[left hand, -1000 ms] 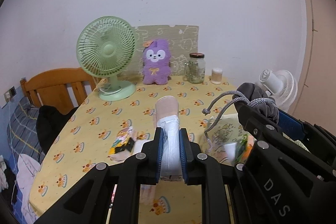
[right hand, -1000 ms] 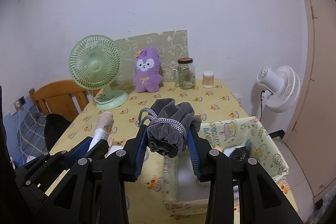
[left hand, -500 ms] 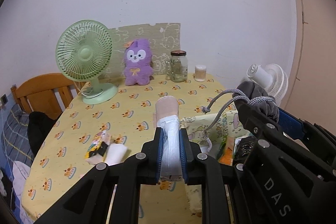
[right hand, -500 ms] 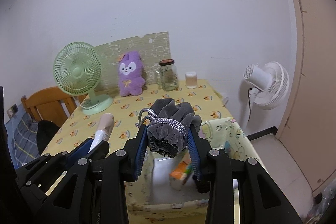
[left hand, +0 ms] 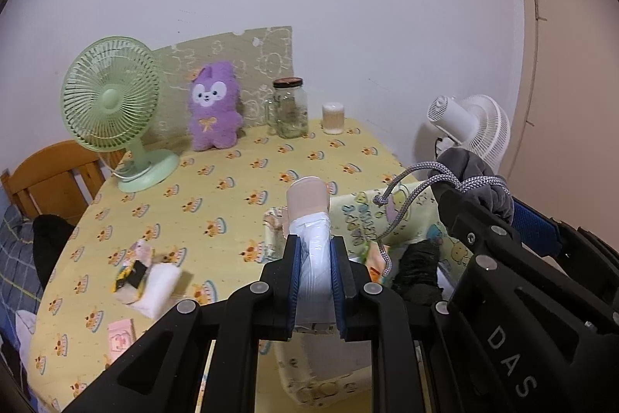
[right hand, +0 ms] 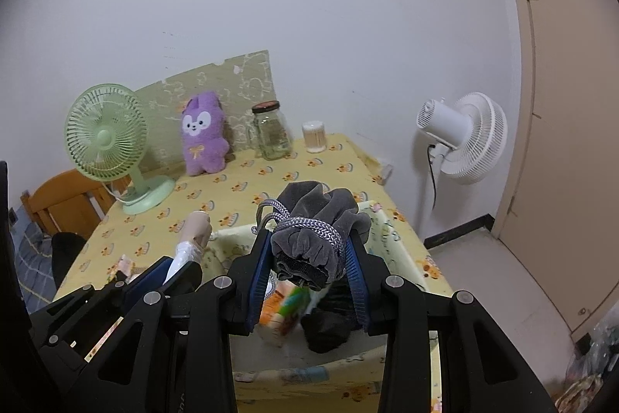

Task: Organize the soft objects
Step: 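Lower the towel and pouf into the box and open both grippers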

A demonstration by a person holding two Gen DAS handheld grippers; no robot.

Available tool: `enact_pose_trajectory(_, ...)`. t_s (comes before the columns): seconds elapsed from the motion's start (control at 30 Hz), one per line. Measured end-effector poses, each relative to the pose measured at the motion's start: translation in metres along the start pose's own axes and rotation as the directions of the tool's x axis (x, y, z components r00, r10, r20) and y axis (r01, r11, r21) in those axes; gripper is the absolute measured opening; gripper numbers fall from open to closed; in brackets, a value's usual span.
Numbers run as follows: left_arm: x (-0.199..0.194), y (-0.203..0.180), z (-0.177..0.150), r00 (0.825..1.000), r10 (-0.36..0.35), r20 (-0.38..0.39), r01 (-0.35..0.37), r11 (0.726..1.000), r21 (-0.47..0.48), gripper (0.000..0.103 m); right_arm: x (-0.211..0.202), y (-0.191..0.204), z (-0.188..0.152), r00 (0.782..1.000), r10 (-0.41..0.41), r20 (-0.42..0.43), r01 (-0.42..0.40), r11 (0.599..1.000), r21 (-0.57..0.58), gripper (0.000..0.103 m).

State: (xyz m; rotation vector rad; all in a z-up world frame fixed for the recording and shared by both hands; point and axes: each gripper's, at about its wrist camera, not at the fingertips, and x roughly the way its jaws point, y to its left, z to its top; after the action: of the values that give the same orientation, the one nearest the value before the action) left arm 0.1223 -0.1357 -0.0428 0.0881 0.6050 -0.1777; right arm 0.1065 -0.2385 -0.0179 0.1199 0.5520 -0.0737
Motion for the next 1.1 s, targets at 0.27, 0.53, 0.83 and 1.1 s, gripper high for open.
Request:
enact_pose_trajectory(0.27,0.011,-0.014,-0.005,0.999,-0.006,-0.032,0.007,0.999,0.038,0.020,0.010,-0.014,-0.008,0.999,-0.029,-0.042,0.030,0.999,0.022,0.041)
enact_pose_trajectory(0.53,0.021,-0.018,-0.013,0.995,0.068,-0.071,-0.061,0.994,0.096,0.052,0.027,-0.018,-0.020,0.993,-0.021,-0.114,0.025,0.999,0.041,0.041)
enact_pose_trajectory(0.83,0.026,-0.010,-0.018,0.990,0.060,-0.125,-0.048,0.994,0.098,0.073,0.037,-0.014,-0.027,0.983,0.031,-0.180,-0.019,0.998,0.068,0.042)
enact_pose_trajectory(1.1,0.027,-0.003,-0.018,0.991,0.025,-0.132,-0.016,0.997,0.074,0.079,0.040,-0.009,-0.028,0.981,0.038,-0.188,-0.023,0.997,0.078,0.069)
